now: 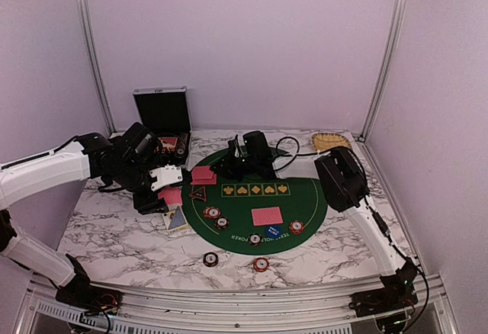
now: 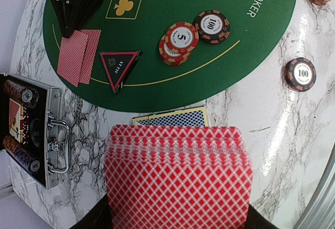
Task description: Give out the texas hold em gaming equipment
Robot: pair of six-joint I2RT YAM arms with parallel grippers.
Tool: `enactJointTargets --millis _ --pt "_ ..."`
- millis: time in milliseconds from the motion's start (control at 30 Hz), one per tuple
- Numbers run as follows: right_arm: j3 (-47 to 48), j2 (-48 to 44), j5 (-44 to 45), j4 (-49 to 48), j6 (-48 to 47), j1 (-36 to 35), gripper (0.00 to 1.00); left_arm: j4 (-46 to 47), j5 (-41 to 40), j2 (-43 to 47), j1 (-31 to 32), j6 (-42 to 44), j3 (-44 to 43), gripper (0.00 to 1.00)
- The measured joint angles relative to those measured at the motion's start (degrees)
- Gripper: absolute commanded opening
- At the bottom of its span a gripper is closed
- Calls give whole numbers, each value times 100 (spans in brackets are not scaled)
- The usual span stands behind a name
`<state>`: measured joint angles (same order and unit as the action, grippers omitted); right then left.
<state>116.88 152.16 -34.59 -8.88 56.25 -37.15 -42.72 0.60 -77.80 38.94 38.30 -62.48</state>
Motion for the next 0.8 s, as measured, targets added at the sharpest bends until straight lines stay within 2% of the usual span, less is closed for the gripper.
enactJointTargets --millis 200,333,533,800 --pt "-26 -79 210 365 -470 -24 33 0 2 0 0 0 0 0" --pt "-179 -341 385 647 -752 -26 45 -2 26 0 0 -13 0 0" --pt "-522 -835 662 1027 -1123 -33 54 -4 42 0 0 -42 0 0" --pt "-1998 -2079 756 804 -1239 -61 76 -11 42 0 0 -63 -4 0"
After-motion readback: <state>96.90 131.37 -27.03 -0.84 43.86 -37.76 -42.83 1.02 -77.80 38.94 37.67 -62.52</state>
